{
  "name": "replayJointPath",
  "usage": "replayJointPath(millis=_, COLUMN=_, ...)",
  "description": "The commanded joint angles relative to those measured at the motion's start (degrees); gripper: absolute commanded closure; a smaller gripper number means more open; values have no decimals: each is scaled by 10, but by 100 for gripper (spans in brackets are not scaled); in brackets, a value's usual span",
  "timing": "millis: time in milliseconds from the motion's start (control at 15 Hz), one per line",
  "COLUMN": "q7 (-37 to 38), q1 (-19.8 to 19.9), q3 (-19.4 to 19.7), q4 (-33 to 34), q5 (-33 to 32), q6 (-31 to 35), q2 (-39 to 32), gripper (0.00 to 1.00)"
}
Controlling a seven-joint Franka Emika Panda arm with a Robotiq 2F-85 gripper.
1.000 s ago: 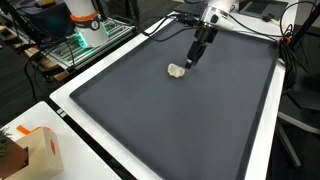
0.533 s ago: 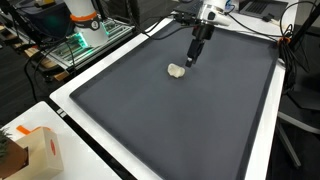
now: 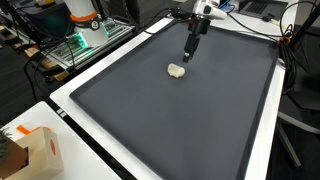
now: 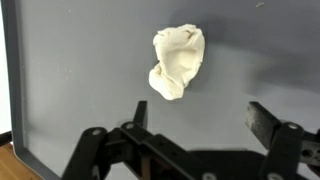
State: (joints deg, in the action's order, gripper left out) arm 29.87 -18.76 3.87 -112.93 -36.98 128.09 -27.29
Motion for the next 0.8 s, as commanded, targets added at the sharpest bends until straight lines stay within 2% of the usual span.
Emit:
replayJointPath(millis=0, q7=-17, q1=14, q3=-16, q4=-43, q5=-9, q6=12, q2=38, gripper=0)
replayJointPath(millis=733, q7=-89, q1=50, q3=-49, q4=-76, q5=46, q6=1, q2=93, gripper=0)
